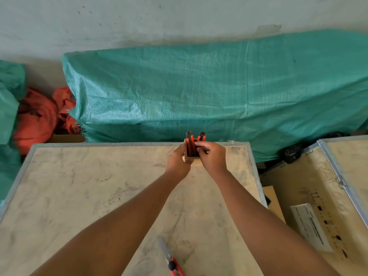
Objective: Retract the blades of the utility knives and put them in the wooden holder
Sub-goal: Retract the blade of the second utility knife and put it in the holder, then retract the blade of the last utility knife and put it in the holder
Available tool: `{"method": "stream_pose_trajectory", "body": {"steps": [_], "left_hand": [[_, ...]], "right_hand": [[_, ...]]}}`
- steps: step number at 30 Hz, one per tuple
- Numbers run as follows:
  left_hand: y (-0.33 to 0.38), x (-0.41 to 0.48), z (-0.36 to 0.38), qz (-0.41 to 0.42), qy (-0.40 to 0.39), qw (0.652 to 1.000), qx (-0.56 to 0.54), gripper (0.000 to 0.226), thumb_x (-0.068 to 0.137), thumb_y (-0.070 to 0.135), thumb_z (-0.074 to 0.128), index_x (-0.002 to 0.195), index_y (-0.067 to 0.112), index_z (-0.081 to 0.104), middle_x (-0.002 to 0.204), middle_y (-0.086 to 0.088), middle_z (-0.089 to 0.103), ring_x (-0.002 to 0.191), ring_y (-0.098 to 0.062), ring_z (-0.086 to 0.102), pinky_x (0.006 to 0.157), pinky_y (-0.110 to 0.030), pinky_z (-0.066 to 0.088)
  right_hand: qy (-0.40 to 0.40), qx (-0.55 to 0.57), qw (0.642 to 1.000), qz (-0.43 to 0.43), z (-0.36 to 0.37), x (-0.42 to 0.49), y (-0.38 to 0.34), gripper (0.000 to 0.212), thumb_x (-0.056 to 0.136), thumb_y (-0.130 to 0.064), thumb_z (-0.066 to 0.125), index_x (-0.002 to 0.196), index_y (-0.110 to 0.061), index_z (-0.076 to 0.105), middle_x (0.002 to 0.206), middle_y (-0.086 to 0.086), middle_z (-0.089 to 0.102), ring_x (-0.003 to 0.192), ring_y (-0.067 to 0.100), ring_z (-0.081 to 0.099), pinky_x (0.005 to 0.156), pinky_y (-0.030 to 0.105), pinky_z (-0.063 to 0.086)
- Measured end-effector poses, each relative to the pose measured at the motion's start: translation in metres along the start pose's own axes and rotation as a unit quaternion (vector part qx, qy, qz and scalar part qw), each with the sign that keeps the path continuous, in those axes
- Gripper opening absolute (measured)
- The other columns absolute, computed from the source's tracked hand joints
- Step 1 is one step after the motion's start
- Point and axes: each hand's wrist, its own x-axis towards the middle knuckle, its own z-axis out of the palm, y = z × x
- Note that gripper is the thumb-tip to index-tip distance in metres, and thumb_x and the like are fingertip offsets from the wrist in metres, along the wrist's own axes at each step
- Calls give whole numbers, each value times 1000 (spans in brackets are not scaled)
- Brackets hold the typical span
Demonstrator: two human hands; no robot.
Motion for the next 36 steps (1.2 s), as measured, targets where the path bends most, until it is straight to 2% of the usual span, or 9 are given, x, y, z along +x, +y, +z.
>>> {"method": "stream_pose_trajectory", "body": {"steps": [5,8,11,14,23,26,31,33,36], "left_hand": [[0,-22,-8,-40,19,999,6,62,87,15,71,144,19,46,141,-4,57,123,-23,57,98,-37,49],[-2,-50,-13,-60,29,998,3,58,87,19,72,141,22,50,140,-2,59,121,-20,58,91,-33,50],[-5,-89,-17,-77,44,996,7,52,87,23,73,136,26,55,138,0,60,123,-19,57,95,-34,51],[-15,-136,-20,-77,64,995,8,47,87,24,73,132,26,59,138,2,59,128,-20,54,105,-39,48],[-78,-281,26,-174,97,980,-20,52,83,13,69,133,21,57,138,-2,57,128,-20,53,96,-24,41],[-93,-317,53,-204,109,973,1,58,82,9,68,137,21,54,139,-3,54,126,-20,53,92,-18,35],[-104,-339,84,-219,106,969,50,57,76,17,71,130,20,58,132,-9,52,120,-30,52,97,-30,45],[-104,-343,93,-219,99,967,79,50,76,22,71,125,18,60,131,-13,52,124,-33,46,101,-37,44],[-103,-345,103,-202,98,966,128,55,79,24,69,132,14,55,135,-17,48,131,-34,37,106,-38,38]], "right_hand": [[19,5,1000,5,-16,-29,-5,28,86,6,73,108,-10,81,103,7,81,93,19,77,87,22,57],[-1,-1,1000,11,-25,-58,-10,26,87,1,76,109,-12,80,105,6,81,91,18,76,84,21,58],[-33,-2,999,21,-33,-90,-14,25,88,-1,75,109,-13,80,108,5,80,85,10,72,76,-1,47],[-86,5,996,20,-39,-123,-16,25,89,-1,75,110,-12,80,110,4,80,83,5,68,74,-6,44],[-294,-20,953,74,-28,-215,1,22,88,-7,77,106,-17,80,108,1,80,79,5,71,70,-3,45],[-358,-48,930,68,-18,-238,7,23,90,-8,73,109,-18,80,109,1,79,89,10,72,81,10,52],[-420,-72,903,57,0,-257,4,32,91,-10,69,120,-22,75,115,1,77,102,15,72,89,16,49],[-436,-78,895,48,7,-263,2,37,91,-9,69,126,-22,72,119,2,77,109,15,71,96,17,47],[-454,-85,886,42,14,-269,1,41,92,-6,69,131,-19,69,125,4,75,116,16,69,100,16,43]]}}
